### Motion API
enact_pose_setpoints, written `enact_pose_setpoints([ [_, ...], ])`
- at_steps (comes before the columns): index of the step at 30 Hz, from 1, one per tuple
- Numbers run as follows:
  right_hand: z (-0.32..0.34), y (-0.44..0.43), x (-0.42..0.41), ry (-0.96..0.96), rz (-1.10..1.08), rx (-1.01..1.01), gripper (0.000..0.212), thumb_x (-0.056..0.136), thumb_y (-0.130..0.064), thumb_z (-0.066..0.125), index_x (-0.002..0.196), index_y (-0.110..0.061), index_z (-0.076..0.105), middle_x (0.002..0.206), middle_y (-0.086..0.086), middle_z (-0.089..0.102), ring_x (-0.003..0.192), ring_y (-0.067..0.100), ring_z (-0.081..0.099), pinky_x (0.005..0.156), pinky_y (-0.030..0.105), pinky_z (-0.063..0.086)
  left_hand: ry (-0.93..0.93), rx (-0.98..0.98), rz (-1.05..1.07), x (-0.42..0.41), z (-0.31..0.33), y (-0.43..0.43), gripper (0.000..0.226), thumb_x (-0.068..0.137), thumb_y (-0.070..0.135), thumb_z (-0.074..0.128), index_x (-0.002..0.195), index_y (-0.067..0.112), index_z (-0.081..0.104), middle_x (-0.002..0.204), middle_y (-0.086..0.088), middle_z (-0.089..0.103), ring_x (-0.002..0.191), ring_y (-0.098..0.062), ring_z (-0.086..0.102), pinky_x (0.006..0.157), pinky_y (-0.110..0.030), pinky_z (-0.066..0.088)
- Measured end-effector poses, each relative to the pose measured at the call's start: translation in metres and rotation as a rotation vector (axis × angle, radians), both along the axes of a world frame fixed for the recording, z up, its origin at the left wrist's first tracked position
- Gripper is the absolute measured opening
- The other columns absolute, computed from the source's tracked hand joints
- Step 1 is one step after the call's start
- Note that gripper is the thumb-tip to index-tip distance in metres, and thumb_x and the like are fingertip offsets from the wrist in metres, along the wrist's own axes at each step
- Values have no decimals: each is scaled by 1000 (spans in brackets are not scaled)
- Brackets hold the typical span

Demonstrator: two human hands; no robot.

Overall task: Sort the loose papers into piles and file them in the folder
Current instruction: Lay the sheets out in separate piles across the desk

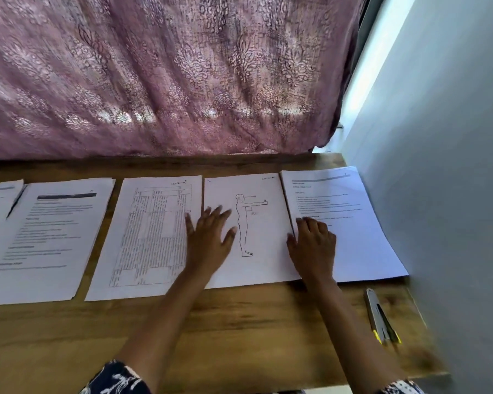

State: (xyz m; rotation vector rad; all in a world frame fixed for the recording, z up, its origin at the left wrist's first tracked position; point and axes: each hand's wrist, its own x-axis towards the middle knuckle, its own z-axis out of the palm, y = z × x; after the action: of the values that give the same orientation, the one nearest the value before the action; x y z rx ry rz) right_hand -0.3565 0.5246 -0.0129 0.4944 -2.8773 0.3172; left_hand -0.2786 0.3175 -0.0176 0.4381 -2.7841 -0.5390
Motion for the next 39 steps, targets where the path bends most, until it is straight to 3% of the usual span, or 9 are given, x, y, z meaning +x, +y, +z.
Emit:
enact_pose_setpoints([
  [6, 4, 6, 5, -69, -17, 130, 14, 59, -11, 77, 60, -8, 64, 60, 7, 63, 50, 27, 58, 49, 29, 45, 6, 258, -51, -57, 3, 65, 36, 98, 31, 52, 132, 22, 58, 136, -3, 58, 126, -22, 53, 117, -41, 21],
  [9, 13, 4, 6, -50, 13, 70, 34, 31, 0, 88, 40, -11, 57, 40, 2, 51, 28, 19, 48, 32, 17, 34, 36, 227, -28, -66, -6, 62, 31, 95, 23, 57, 125, 16, 65, 126, -6, 64, 115, -25, 60, 102, -37, 44],
  [19, 34, 10, -10, 81, -67, -67, 37, 34, 6, 85, 39, -12, 53, 37, 2, 49, 25, 19, 46, 38, 12, 18, 62, 175, -138, -64, -30, 48, 32, 90, 27, 57, 119, 17, 68, 126, -3, 64, 117, -27, 58, 99, -41, 42],
  [23, 46, -5, 5, 80, 84, -132, 18, 76, -13, 76, 61, -12, 67, 58, 2, 67, 42, 15, 57, 43, 12, 28, -51, 678, -71, -65, 15, 59, 52, 94, 57, 43, 124, 19, 63, 128, -2, 63, 118, -23, 58, 98, -36, 45],
  [25, 44, -19, 14, 24, 251, -160, 11, 85, -19, 69, 78, -13, 74, 78, 4, 74, 64, 19, 68, 71, 31, 56, -20, 1013, -19, -66, 36, 59, 48, 89, 60, 49, 117, 23, 62, 121, 0, 65, 111, -22, 63, 88, -33, 54],
  [26, 43, -26, 17, -44, 331, -173, 12, 87, -21, 67, 87, -13, 76, 89, 5, 75, 78, 20, 71, 90, 42, 52, 9, 1078, 30, -64, 42, 54, 39, 90, 52, 56, 114, 22, 61, 120, -1, 66, 107, -22, 65, 79, -27, 57],
  [29, 39, -40, 16, -251, 396, -304, 25, 92, -33, 60, 106, -15, 72, 112, 3, 71, 104, 20, 66, 105, 48, 40, 50, 1021, 172, -47, 46, 24, 26, 95, 23, 60, 120, 17, 63, 123, -1, 64, 103, -19, 65, 68, -16, 52],
  [34, 42, -60, 2, -239, 133, -545, 59, 92, -35, 61, 143, -15, 40, 151, 9, 36, 140, 26, 32, 112, 45, 29, 173, 1185, 250, 2, 49, -57, 19, 93, 11, 61, 109, 21, 67, 109, -2, 71, 98, -22, 68, 92, -46, 53],
  [39, 54, -128, 7, -822, 95, -920, 66, 88, -33, 66, 143, -16, 36, 143, 7, 45, 126, 25, 48, 104, 40, 40, 251, 1261, 287, 64, 65, -135, 25, 93, 6, 59, 101, 28, 68, 109, 2, 71, 105, -24, 65, 95, -45, 50],
])
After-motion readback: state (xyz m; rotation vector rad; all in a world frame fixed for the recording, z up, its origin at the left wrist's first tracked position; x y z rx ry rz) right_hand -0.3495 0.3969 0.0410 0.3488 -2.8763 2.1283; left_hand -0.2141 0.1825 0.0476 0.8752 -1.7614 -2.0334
